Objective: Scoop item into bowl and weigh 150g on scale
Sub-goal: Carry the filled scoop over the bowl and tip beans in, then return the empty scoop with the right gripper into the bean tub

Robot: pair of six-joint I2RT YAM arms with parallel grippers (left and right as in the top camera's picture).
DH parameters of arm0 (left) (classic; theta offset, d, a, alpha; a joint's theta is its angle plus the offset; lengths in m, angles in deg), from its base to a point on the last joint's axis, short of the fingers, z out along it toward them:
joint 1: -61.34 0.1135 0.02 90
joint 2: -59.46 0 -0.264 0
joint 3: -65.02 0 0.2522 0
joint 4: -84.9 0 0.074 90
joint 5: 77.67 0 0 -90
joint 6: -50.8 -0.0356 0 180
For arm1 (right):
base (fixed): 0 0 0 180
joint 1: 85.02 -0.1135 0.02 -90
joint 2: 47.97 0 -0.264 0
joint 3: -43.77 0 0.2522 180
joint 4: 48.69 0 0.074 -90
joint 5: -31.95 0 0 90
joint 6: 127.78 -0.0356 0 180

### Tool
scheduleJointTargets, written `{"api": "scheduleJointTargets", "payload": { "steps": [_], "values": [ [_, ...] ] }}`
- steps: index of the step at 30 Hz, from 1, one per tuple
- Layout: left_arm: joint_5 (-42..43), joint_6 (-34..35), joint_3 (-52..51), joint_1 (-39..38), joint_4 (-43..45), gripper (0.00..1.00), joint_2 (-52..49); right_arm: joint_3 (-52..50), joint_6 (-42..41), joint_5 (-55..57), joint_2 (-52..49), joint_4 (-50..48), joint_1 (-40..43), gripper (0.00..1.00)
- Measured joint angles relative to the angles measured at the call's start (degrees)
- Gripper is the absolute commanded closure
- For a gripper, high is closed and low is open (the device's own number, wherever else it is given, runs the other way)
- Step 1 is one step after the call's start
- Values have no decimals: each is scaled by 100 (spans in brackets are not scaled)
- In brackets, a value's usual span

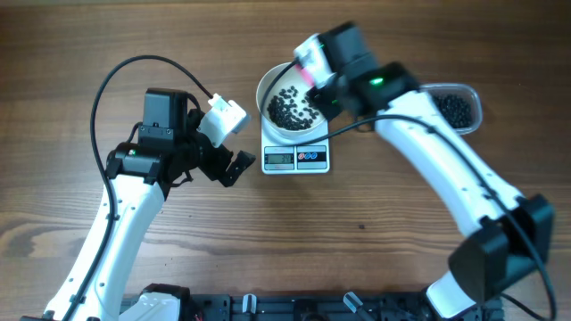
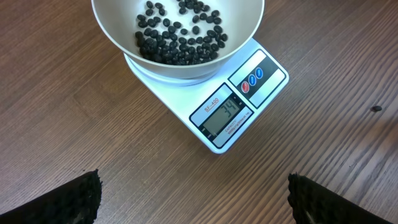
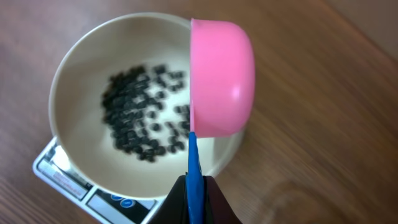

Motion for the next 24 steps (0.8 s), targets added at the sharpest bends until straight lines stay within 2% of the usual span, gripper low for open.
{"api": "scheduleJointTargets", "payload": {
  "steps": [4, 11, 19, 24],
  "values": [
    [0, 0, 0, 0, 0, 0, 2, 26, -219, -330, 492, 254, 769, 96],
    [0, 0, 0, 0, -2, 0, 2, 129, -302, -409, 1062, 1290, 2039, 96],
    [0, 0, 0, 0, 0, 0, 2, 129, -210, 247, 925, 2116, 2761, 96],
    [0, 0, 0, 0, 0, 0, 2, 129, -175, 649, 400, 2446, 2951, 96]
  ]
}}
